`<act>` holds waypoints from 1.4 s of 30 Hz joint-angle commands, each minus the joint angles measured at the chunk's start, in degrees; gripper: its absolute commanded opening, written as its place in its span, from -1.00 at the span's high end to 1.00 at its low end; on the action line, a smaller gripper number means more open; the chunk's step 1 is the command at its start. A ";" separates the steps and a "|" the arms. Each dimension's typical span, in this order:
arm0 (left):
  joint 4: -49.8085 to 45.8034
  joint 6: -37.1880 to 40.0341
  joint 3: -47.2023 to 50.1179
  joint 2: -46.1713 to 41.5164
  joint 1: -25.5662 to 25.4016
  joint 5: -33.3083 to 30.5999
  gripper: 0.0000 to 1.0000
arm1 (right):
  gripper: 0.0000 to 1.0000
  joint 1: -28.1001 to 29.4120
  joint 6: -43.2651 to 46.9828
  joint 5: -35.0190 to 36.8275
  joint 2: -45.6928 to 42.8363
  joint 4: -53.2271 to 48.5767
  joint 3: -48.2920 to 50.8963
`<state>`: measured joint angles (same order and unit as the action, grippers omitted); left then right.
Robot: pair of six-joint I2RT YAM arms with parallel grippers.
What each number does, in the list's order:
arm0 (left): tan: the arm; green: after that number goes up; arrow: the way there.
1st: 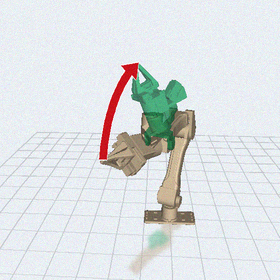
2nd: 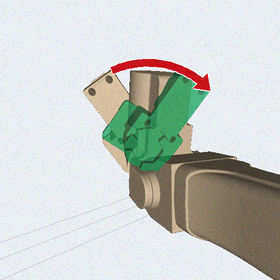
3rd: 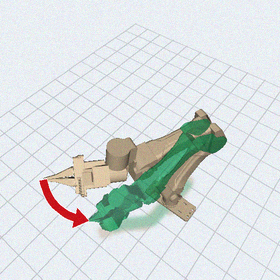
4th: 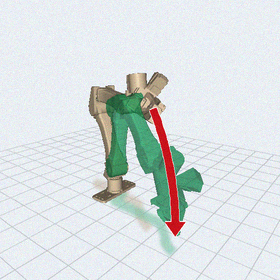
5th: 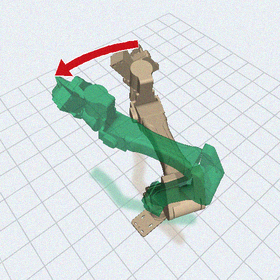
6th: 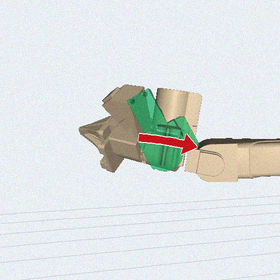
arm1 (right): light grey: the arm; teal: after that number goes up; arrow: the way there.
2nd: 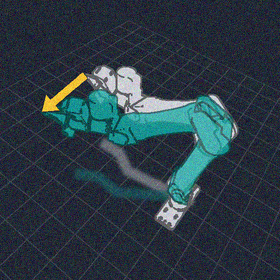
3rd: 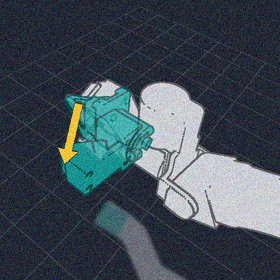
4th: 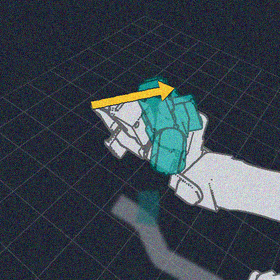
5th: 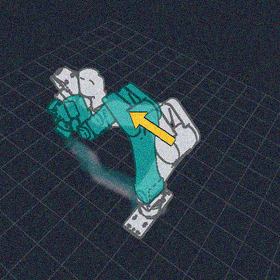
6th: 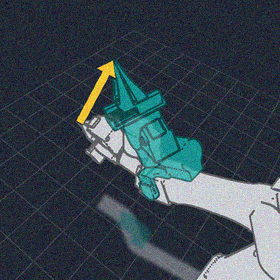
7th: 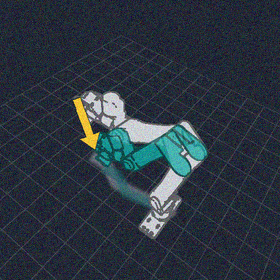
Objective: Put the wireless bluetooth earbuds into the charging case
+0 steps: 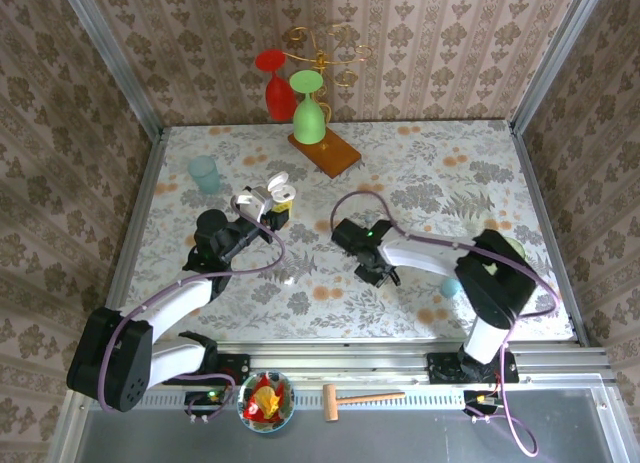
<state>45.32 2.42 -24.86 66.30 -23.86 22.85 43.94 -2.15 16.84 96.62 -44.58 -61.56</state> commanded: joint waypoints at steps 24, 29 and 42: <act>0.41 -0.22 -1.48 6.97 -5.98 16.98 0.92 | 0.68 -26.82 -30.81 -66.72 -21.61 19.28 6.99; 2.09 0.62 -1.86 8.87 -6.64 22.16 0.93 | 0.65 -21.37 -24.81 -61.96 -22.18 14.08 0.21; 10.23 -1.27 -1.82 11.70 -7.61 32.71 0.96 | 0.66 -14.29 -19.63 -59.86 -17.98 12.52 -7.69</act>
<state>52.36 2.15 -24.93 77.69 -31.11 51.24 28.88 -23.90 -44.16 77.62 -30.09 -67.46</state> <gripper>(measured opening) 0.344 0.174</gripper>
